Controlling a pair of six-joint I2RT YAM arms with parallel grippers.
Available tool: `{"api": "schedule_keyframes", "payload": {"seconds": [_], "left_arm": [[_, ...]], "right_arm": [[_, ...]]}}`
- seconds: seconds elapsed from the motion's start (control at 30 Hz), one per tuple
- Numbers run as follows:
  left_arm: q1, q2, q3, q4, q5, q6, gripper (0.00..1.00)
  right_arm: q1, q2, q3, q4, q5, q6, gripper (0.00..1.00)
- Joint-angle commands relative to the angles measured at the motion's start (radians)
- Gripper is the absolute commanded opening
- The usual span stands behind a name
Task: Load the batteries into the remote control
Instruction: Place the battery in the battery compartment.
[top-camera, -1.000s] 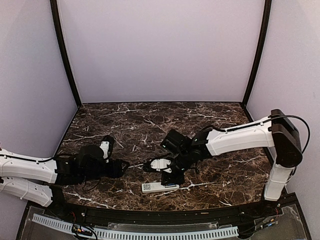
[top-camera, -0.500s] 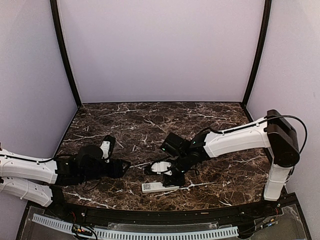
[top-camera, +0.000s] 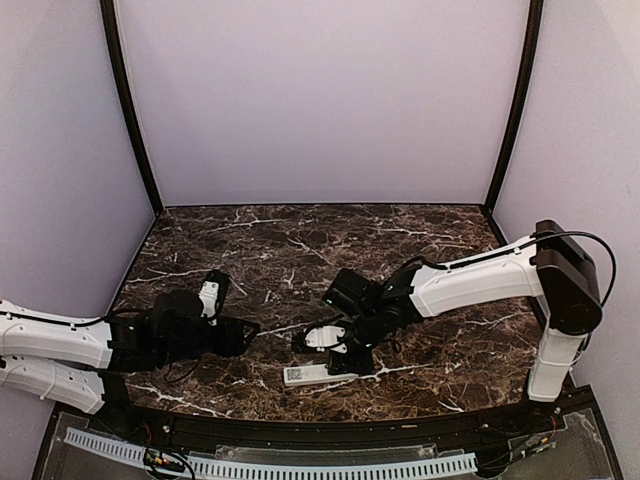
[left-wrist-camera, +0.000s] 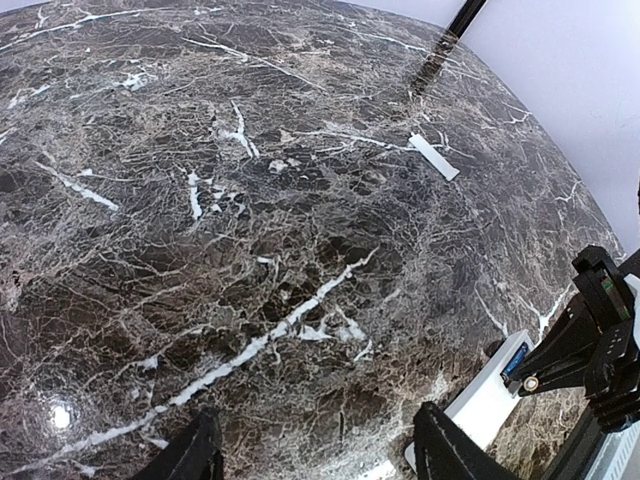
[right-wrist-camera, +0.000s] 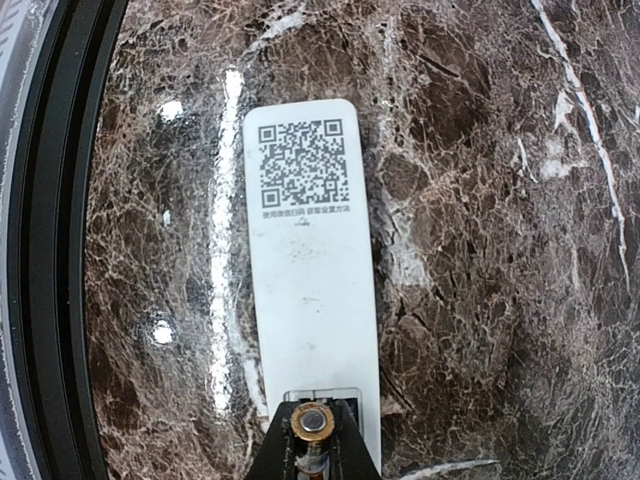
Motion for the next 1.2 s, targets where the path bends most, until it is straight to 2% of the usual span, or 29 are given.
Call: {"api": "schedule_keyframes", "payload": {"seconds": [0.0,0.77,1.03,1.17], "left_arm": [[-0.004,0.001,-0.003,-0.014,-0.013,0.040,0.64],[-0.004,-0.029,-0.003,-0.044,-0.019,0.079,0.66],[-0.010,0.019,0.030,-0.024,0.096,0.219,0.67],[-0.018,0.047,0.051,-0.015,0.200,0.337,0.69]], "right_arm": [[0.010,-0.032,-0.028,-0.002,0.021,-0.021,0.02],[0.009,-0.024,-0.021,-0.016,0.063,-0.034,0.20],[0.010,-0.116,0.002,-0.046,0.032,-0.003,0.29],[0.005,-0.193,0.023,-0.050,0.001,0.117,0.31]]}}
